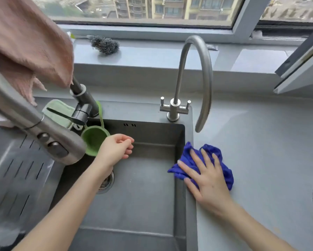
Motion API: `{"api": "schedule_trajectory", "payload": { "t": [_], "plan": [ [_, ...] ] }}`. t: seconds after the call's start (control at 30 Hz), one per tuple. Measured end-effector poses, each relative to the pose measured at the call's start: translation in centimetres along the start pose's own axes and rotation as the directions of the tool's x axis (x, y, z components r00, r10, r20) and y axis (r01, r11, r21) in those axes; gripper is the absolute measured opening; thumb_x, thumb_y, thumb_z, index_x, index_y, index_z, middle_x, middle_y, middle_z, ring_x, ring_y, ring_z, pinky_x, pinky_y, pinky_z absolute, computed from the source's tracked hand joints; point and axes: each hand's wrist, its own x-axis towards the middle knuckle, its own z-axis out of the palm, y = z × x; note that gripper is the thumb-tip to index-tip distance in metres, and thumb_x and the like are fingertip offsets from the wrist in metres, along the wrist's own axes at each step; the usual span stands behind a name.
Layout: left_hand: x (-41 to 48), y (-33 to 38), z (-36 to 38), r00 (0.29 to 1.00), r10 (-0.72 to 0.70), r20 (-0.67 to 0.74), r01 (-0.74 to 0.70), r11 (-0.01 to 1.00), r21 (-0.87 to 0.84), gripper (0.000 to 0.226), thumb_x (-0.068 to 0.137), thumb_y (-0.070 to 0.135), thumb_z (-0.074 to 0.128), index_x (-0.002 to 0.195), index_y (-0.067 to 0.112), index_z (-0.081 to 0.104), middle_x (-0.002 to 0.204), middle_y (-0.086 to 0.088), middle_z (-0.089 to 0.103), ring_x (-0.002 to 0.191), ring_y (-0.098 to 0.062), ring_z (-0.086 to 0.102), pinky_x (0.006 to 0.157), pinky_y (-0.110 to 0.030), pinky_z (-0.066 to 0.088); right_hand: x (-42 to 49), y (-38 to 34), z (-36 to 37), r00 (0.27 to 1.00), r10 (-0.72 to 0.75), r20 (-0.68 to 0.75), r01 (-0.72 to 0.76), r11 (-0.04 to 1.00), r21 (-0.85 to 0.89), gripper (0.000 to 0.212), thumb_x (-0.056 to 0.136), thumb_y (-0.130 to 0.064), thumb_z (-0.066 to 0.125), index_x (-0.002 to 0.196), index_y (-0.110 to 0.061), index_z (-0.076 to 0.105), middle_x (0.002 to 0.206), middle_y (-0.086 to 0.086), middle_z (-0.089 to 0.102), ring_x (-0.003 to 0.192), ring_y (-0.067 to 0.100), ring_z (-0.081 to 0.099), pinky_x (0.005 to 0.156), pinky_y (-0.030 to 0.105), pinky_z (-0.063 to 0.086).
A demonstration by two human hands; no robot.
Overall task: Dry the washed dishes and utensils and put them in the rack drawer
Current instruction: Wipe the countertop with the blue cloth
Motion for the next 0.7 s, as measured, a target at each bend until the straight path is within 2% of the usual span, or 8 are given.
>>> {"api": "schedule_trajectory", "payload": {
  "t": [0.07,0.13,0.2,0.3,0.37,0.47,0.57,0.7],
  "plan": [
    [-0.2,-0.2,-0.1,1.000,0.011,0.025,-0.012,0.999,0.032,0.019,0.093,0.008,0.047,0.088,0.011,0.065,0.082,-0.007,0.064,0.070,-0.015,0.059,0.065,-0.023,0.050,-4.4,0.3,-0.2,0.981,-0.165,0.100,0.165,0.986,0.010,0.044,0.099,-0.048,0.028,0.137,-0.039,0.047,0.151,0.005,0.036,0.138,0.039,0.032,0.109,0.060,0.022],
    [-0.2,-0.4,0.0,0.999,0.029,0.041,-0.032,0.998,0.055,0.020,0.092,0.008,0.047,0.087,0.013,0.066,0.081,-0.005,0.064,0.070,-0.015,0.060,0.066,-0.024,0.051,-3.5,2.4,-1.0,0.944,-0.300,0.136,0.301,0.954,0.017,0.042,0.099,-0.047,0.029,0.137,-0.041,0.046,0.149,0.000,0.040,0.136,0.033,0.037,0.108,0.057,0.024],
    [0.0,-0.2,0.1,0.997,0.054,0.059,-0.058,0.995,0.075,0.021,0.091,0.008,0.047,0.084,0.015,0.065,0.079,-0.004,0.064,0.069,-0.014,0.060,0.066,-0.023,0.051,0.4,4.6,-1.6,0.946,-0.293,0.141,0.295,0.956,0.006,0.043,0.098,-0.047,0.029,0.136,-0.040,0.048,0.147,-0.003,0.043,0.135,0.025,0.041,0.110,0.054,0.024],
    [0.2,-0.1,0.7,0.993,0.078,0.091,-0.087,0.992,0.093,0.022,0.093,0.009,0.047,0.079,0.018,0.063,0.078,-0.003,0.063,0.065,-0.011,0.058,0.057,-0.017,0.050,7.3,8.3,-2.6,0.995,0.089,0.039,-0.088,0.996,-0.022,0.056,0.090,-0.057,0.021,0.138,-0.041,0.043,0.150,-0.002,0.039,0.139,0.019,0.034,0.114,0.054,0.014],
    [0.0,-0.2,1.1,0.989,0.092,0.112,-0.102,0.991,0.087,0.023,0.093,0.008,0.047,0.078,0.018,0.062,0.076,-0.003,0.062,0.063,-0.011,0.058,0.050,-0.012,0.048,9.8,9.7,-2.9,0.940,0.342,-0.012,-0.342,0.939,-0.036,0.053,0.092,-0.056,0.022,0.140,-0.041,0.040,0.153,-0.001,0.034,0.142,0.017,0.026,0.114,0.052,0.009],
    [-0.6,-0.5,1.2,0.983,0.112,0.148,-0.127,0.987,0.094,0.023,0.093,0.009,0.048,0.077,0.019,0.062,0.076,-0.002,0.062,0.063,-0.011,0.058,0.050,-0.011,0.048,7.3,9.4,-2.1,0.865,0.493,-0.094,-0.496,0.869,-0.004,0.045,0.095,-0.050,0.031,0.137,-0.040,0.043,0.151,-0.001,0.035,0.142,0.017,0.023,0.113,0.052,0.010],
    [-1.8,-0.9,0.6,0.974,0.126,0.188,-0.144,0.985,0.090,0.023,0.092,0.009,0.047,0.078,0.019,0.062,0.076,-0.001,0.062,0.064,-0.010,0.059,0.054,-0.013,0.050,-1.4,8.3,-1.8,0.755,0.639,-0.147,-0.645,0.764,0.006,0.058,0.086,-0.055,0.024,0.137,-0.036,0.044,0.149,0.003,0.038,0.141,0.019,0.025,0.112,0.055,0.016],
    [-3.6,-0.9,0.1,0.956,0.159,0.245,-0.184,0.980,0.082,0.018,0.092,0.009,0.047,0.088,0.014,0.064,0.077,-0.002,0.063,0.066,-0.011,0.059,0.059,-0.016,0.052,-12.8,3.2,-1.4,0.589,0.794,-0.148,-0.801,0.598,0.020,0.073,0.078,-0.063,0.019,0.140,-0.033,0.041,0.151,0.008,0.034,0.142,0.023,0.024,0.113,0.056,0.014]
  ]
}}
